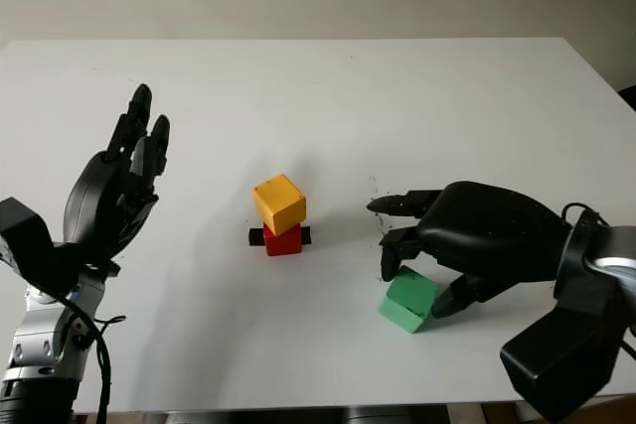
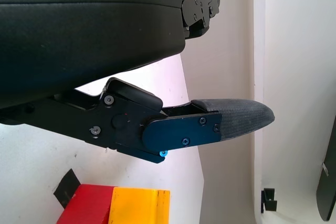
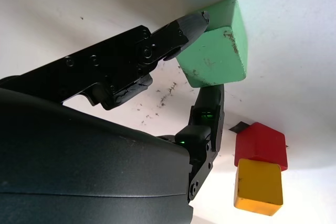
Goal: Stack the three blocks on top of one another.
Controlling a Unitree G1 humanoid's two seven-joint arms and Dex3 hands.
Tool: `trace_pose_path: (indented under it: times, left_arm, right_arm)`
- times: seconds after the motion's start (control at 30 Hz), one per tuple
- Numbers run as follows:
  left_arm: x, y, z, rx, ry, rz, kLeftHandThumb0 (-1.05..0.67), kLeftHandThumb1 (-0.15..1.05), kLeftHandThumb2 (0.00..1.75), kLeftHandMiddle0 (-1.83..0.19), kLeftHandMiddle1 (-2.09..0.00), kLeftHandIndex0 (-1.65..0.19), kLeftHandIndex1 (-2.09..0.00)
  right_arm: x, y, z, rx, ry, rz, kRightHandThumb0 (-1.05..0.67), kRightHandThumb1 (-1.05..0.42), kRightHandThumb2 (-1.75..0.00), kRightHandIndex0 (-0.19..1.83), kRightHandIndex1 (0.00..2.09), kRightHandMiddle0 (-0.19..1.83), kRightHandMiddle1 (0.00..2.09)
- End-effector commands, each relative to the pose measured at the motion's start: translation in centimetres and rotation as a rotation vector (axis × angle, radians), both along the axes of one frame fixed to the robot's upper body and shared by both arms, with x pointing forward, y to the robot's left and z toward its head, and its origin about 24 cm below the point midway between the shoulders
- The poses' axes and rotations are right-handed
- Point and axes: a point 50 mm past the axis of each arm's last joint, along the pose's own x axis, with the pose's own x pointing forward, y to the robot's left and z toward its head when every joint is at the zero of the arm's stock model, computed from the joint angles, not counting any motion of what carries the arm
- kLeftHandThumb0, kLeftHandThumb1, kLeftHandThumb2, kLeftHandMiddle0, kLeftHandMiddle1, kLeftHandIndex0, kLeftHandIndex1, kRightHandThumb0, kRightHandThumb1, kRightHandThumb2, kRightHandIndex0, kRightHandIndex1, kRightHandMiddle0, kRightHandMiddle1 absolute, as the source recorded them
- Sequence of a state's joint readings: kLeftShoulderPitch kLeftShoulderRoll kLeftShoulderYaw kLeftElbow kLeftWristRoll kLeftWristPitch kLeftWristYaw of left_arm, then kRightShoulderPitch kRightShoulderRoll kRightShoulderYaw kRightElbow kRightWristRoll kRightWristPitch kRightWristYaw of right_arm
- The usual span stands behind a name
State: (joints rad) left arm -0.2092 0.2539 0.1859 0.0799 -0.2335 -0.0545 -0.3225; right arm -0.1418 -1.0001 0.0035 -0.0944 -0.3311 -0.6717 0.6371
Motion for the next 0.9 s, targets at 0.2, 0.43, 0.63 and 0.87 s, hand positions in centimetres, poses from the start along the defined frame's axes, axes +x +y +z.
trace_pose_path:
  times: [0.2, 0.43, 0.63, 0.87]
  left_arm:
    - [0.0, 0.0, 0.2, 0.017, -0.012, -0.01, -0.76, 1.05, 0.56, 0.19, -0.01, 0.19, 0.0]
    - [0.0, -0.2, 0.2, 0.011, -0.016, -0.006, -0.77, 1.05, 0.56, 0.19, -0.02, 0.19, 0.0]
    - [0.0, -0.1, 0.1, 0.004, -0.015, -0.005, -0.76, 1.05, 0.57, 0.19, -0.01, 0.19, 0.0]
    - [0.2, -0.1, 0.0, 0.013, -0.011, -0.004, -0.77, 1.05, 0.57, 0.19, 0.0, 0.19, 0.0]
  right_arm:
    - [1.6, 1.1, 4.2, 0.117, -0.081, -0.065, -0.4, -0.92, -0.06, 0.3, 0.06, 0.54, 1.18]
    - [3.0, 1.8, 6.9, 0.368, -0.03, -0.124, -0.39, -0.88, -0.05, 0.33, 0.07, 0.56, 1.3]
    - [3.9, 1.9, 8.5, 0.464, 0.023, -0.164, -0.41, -0.86, -0.05, 0.31, 0.06, 0.57, 1.33]
    - [5.4, 1.9, 10.0, 0.574, 0.054, -0.191, -0.38, -0.85, -0.05, 0.32, 0.06, 0.56, 1.37]
